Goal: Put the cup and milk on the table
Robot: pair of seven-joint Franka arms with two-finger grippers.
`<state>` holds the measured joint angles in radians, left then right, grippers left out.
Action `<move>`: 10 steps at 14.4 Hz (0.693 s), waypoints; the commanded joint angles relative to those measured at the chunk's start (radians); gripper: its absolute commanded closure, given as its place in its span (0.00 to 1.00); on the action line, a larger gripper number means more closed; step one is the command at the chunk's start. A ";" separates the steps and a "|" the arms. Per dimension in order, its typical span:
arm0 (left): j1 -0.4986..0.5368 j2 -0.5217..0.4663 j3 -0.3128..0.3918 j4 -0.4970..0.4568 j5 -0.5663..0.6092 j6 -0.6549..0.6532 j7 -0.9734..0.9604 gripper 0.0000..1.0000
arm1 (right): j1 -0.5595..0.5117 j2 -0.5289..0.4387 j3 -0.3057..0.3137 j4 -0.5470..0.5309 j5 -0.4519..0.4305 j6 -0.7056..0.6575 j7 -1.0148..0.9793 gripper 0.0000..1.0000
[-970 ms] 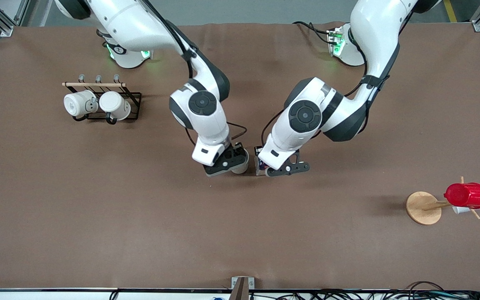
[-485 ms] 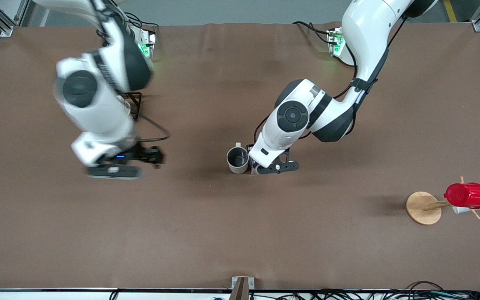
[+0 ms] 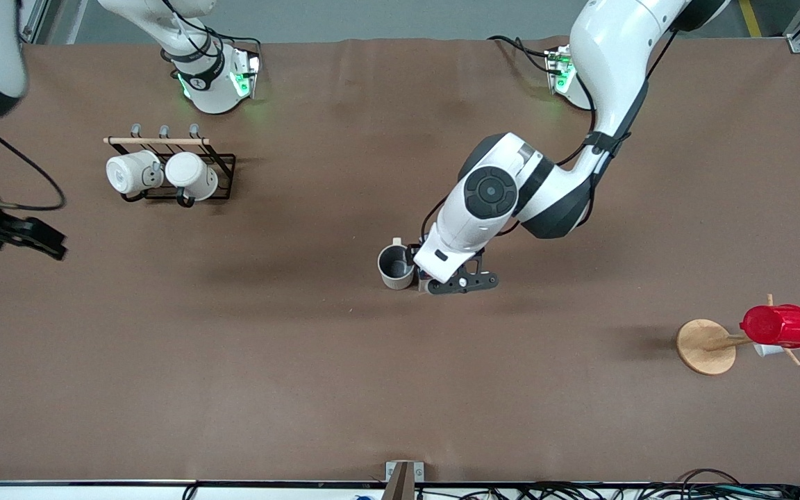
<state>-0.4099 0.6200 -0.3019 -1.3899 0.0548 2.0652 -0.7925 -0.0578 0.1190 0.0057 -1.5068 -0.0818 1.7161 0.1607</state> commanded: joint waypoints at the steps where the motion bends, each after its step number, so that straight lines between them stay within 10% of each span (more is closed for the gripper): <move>1: 0.055 -0.109 0.006 0.003 0.089 -0.118 0.007 0.00 | 0.012 -0.088 -0.085 -0.055 0.077 -0.062 -0.021 0.00; 10: 0.387 -0.416 -0.005 -0.012 0.109 -0.402 0.364 0.00 | -0.007 -0.116 -0.035 -0.030 0.137 -0.154 -0.023 0.00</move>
<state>-0.0454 0.2686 -0.2953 -1.3609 0.1642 1.7070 -0.4598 -0.0606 0.0220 -0.0362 -1.5266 0.0399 1.5797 0.1443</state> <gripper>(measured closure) 0.000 0.000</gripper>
